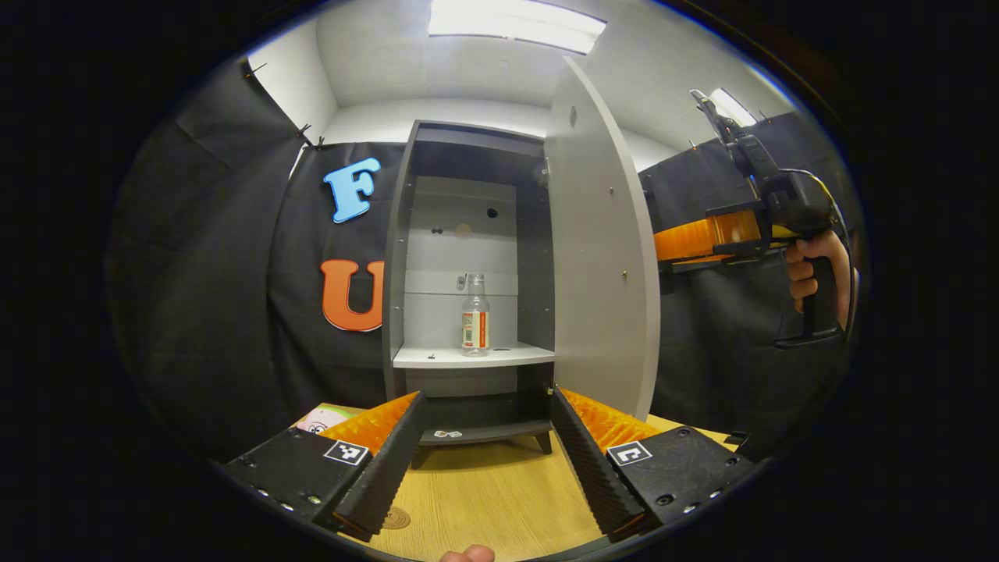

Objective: Open the cabinet door with the right hand, grasp the bottle in the cabinet with the left hand and place it on the coaster, then close the cabinet door with the right hand.

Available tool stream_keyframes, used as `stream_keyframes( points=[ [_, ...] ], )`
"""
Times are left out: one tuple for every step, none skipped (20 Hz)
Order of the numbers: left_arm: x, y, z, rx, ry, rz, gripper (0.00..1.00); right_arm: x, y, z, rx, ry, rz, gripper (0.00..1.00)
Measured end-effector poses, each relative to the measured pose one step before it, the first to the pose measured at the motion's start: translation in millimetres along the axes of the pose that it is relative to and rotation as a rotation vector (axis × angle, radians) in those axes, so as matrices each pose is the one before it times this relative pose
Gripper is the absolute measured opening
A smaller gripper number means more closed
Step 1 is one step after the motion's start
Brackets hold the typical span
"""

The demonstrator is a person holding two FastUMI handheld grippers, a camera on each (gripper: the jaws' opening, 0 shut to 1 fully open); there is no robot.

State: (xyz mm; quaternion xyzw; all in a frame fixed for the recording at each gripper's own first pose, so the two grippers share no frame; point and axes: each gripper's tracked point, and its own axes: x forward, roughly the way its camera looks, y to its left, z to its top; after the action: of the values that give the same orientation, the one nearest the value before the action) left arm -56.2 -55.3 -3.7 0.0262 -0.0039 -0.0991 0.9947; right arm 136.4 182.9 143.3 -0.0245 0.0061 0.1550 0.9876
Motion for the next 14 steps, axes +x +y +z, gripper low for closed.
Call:
stream_keyframes(
  points=[
    [0.29, -0.49, 0.15, 0.00239, -0.00043, -0.00389, 0.95, -0.96, -4.68, 0.72, 0.00139, -0.00579, -0.01882, 0.13],
    [0.34, -2.13, -0.06, 0.00284, 0.00020, -0.00436, 0.95, -0.44, -5.54, -0.04, 0.00267, -0.00514, -0.01871, 0.11],
    [0.64, -3.09, -1.02, 0.00122, 0.00252, -0.00351, 0.95, -0.87, -5.16, 0.30, 0.00289, -0.00426, -0.01879, 0.10],
    [-0.21, -2.01, -0.71, 0.00010, 0.00186, -0.00392, 0.95, 0.73, -4.77, 0.28, 0.00394, -0.00318, -0.01982, 0.08],
    [1.06, -2.87, -0.80, 0.00021, 0.00218, -0.00388, 0.95, 0.61, -4.16, 0.11, 0.00015, -0.00076, -0.01441, 0.07],
    [0.58, -2.43, -0.23, 0.00061, 0.00297, -0.00310, 0.95, -1.17, -2.88, -1.18, 0.00149, -0.00032, -0.01209, 0.06],
    [0.77, -2.17, -0.18, 0.00117, 0.00175, -0.00163, 0.95, 0.44, -2.27, 0.30, 0.00227, -0.00209, -0.01175, 0.05],
    [0.27, -0.77, 0.17, 0.00106, -0.00056, 0.00243, 0.95, -0.83, -4.71, 0.85, 0.00488, -0.00447, -0.01475, 0.03],
    [0.56, -0.54, -0.37, 0.00042, 0.00022, 0.00238, 0.95, -0.70, -5.30, 0.71, 0.00067, -0.00346, -0.01653, 0.03],
    [-0.04, -0.17, 0.02, 0.00003, -0.00055, 0.00060, 0.95, 0.33, -6.78, 0.49, -0.00755, 0.00047, -0.01475, 0.03],
    [0.15, -0.50, -0.03, 0.00071, -0.00222, 0.00109, 0.95, 0.53, -6.05, 0.47, -0.01103, 0.00166, -0.01373, 0.05],
    [0.42, 0.75, -0.29, 0.00118, 0.00005, 0.00246, 0.95, 1.01, -6.25, -1.30, -0.01279, 0.00256, -0.01457, 0.04],
    [0.34, 1.23, -1.08, 0.00167, 0.00158, 0.00553, 0.95, -0.53, -8.56, -0.63, -0.00806, 0.00090, -0.01492, 0.04],
    [0.26, 2.63, -0.88, 0.00114, 0.00255, 0.00842, 0.95, 0.11, -10.16, 0.28, -0.00015, -0.00119, -0.01371, 0.04]
  ],
)
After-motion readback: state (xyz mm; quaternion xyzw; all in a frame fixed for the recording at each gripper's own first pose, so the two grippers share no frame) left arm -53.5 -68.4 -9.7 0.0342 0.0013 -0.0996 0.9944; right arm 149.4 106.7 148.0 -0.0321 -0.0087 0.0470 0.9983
